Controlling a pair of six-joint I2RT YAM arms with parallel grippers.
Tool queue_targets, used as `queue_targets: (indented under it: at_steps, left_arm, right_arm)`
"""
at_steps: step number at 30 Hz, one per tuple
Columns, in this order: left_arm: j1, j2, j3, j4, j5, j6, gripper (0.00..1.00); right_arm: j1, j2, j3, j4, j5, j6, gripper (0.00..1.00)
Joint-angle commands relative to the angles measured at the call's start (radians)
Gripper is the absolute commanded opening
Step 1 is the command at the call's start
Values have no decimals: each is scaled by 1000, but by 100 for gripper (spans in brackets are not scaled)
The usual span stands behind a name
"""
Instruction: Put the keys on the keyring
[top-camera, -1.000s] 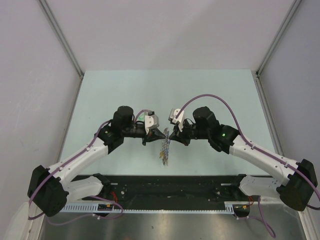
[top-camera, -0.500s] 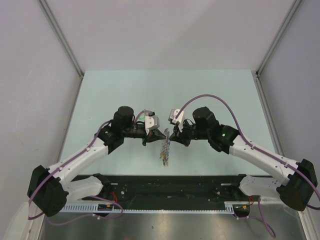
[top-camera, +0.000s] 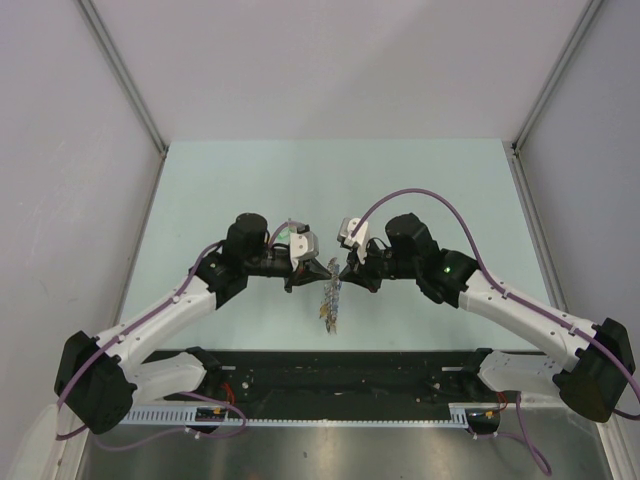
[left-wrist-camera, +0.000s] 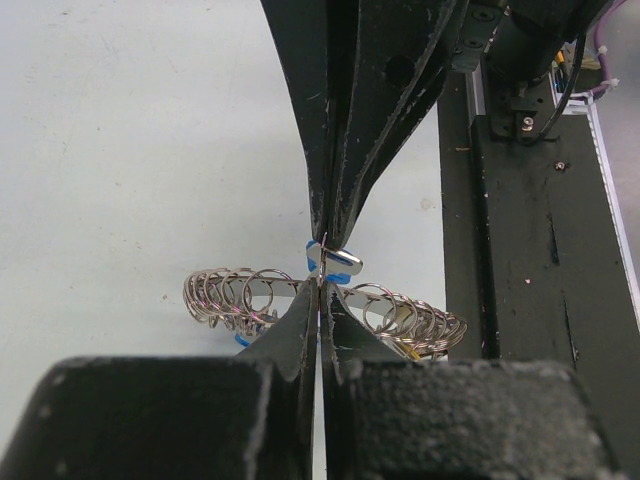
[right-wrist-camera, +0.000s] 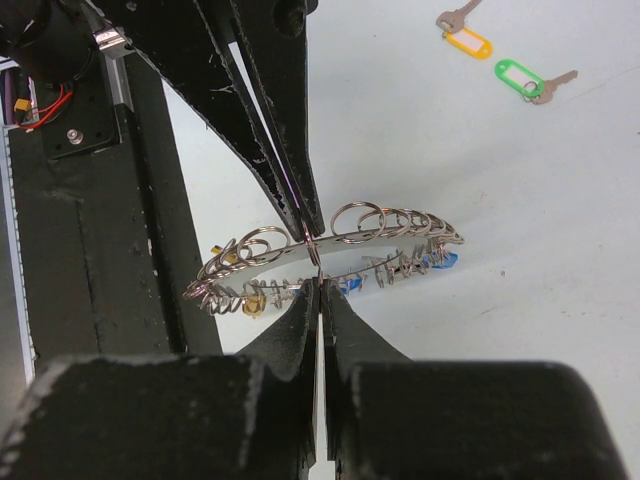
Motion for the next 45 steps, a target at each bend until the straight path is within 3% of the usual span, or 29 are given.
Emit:
queue_targets:
  at_steps: [1,45]
  left_arm:
    - [-7,-27,9,32,48,23,0]
    - [-14,-45,-10,65,10,13,0]
  right_arm:
    - [1,-18,45,30,-10,9,0]
    - [6,-11,46,17,-18,4,0]
